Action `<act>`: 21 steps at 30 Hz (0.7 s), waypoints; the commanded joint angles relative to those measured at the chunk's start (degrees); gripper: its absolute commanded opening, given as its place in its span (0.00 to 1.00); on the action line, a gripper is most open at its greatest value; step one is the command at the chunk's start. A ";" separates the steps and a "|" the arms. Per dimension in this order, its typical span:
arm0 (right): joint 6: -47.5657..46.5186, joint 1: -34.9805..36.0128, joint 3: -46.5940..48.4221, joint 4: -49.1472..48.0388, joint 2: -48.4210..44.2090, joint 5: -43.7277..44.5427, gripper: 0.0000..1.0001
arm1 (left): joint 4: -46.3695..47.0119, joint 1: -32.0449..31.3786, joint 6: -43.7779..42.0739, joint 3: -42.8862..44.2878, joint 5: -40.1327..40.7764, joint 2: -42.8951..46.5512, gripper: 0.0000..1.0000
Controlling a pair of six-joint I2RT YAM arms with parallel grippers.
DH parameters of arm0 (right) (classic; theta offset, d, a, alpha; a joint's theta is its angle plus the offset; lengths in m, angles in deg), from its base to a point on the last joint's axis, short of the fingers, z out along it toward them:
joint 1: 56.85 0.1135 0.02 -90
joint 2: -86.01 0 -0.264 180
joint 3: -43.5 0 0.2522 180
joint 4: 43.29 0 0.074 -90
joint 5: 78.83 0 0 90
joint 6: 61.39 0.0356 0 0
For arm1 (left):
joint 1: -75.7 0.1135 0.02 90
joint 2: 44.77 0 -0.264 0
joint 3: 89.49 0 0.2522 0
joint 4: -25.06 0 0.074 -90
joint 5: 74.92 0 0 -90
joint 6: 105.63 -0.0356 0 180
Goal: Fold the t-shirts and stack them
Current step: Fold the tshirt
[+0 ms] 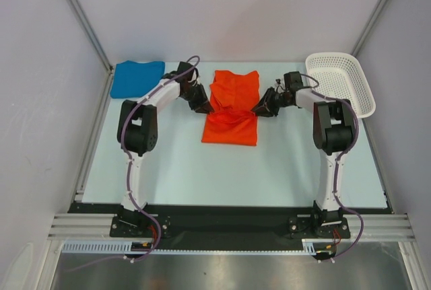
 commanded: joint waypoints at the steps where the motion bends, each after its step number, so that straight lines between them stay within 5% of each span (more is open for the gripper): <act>1: 1.00 -0.26 7.78 -0.99 2.69 -2.18 0.31 | 3.03 1.74 1.98 2.34 3.19 1.41 0.25; 2: 0.91 -0.43 9.38 -0.55 4.09 -2.35 0.35 | 2.68 1.92 2.16 4.18 3.89 1.15 0.30; 3: 0.83 -0.61 11.39 0.68 4.88 -2.35 0.43 | 2.42 2.27 1.99 5.41 4.76 0.89 0.47; 6: -2.14 -1.40 19.66 8.55 6.82 -0.16 0.48 | -0.39 2.89 -0.37 11.47 5.91 0.10 0.55; 9: -6.89 -1.66 26.78 19.79 5.78 6.59 0.55 | -4.43 2.89 -4.76 15.44 8.63 2.54 0.55; 12: -12.17 -0.44 27.94 27.29 3.14 13.37 0.56 | -2.35 2.36 -8.37 8.44 9.17 7.99 0.52; 17: -17.00 7.98 18.56 28.02 -4.94 17.32 0.54 | 3.64 -1.50 -13.73 -9.57 2.41 17.93 0.35; 21: -17.37 9.94 14.94 25.05 -7.06 20.41 0.54 | 4.87 -5.11 -14.81 -13.38 -0.41 18.11 0.30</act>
